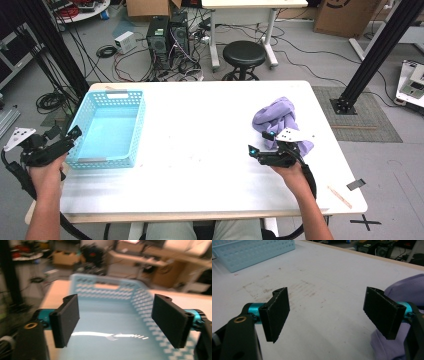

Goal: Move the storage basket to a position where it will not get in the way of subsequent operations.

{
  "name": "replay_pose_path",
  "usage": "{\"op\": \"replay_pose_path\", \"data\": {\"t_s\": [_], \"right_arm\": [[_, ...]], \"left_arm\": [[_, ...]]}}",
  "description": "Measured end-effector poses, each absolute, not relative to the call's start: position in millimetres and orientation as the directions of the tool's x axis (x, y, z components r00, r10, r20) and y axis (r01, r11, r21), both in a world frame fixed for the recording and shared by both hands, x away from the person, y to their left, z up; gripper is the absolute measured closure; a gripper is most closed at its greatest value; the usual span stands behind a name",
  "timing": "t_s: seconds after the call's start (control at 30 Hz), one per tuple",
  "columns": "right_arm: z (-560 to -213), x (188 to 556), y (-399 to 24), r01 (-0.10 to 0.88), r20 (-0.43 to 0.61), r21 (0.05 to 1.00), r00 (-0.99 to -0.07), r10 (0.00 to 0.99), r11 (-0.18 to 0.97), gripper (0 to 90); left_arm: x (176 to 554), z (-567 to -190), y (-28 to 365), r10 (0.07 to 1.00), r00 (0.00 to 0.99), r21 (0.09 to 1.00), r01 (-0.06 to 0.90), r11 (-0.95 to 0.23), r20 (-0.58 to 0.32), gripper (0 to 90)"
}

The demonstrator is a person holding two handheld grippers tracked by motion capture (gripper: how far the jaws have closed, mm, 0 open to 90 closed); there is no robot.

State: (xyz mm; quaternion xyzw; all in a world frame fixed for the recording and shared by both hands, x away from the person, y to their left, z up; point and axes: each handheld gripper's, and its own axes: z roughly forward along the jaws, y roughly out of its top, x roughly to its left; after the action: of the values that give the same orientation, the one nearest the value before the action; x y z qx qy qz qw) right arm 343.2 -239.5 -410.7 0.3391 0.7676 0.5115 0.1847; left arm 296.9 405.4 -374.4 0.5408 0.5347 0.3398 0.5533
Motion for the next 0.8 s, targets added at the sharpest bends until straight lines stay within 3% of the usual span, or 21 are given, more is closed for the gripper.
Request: {"op": "replay_pose_path", "data": {"t_s": [0.33,0.8], "right_arm": [[-412,340,-258,0.36,0.051,0.897,-0.66,0.749,0.257,20.8],[-406,339,-280,0.363,0.064,0.906,-0.623,0.779,0.216,20.8]], "left_arm": [[296,-372,343,0.889,0.437,0.982,0.175,0.066,-0.138,21.0],[315,-375,264,0.823,0.553,0.981,0.192,0.021,-0.126,21.0]]}}
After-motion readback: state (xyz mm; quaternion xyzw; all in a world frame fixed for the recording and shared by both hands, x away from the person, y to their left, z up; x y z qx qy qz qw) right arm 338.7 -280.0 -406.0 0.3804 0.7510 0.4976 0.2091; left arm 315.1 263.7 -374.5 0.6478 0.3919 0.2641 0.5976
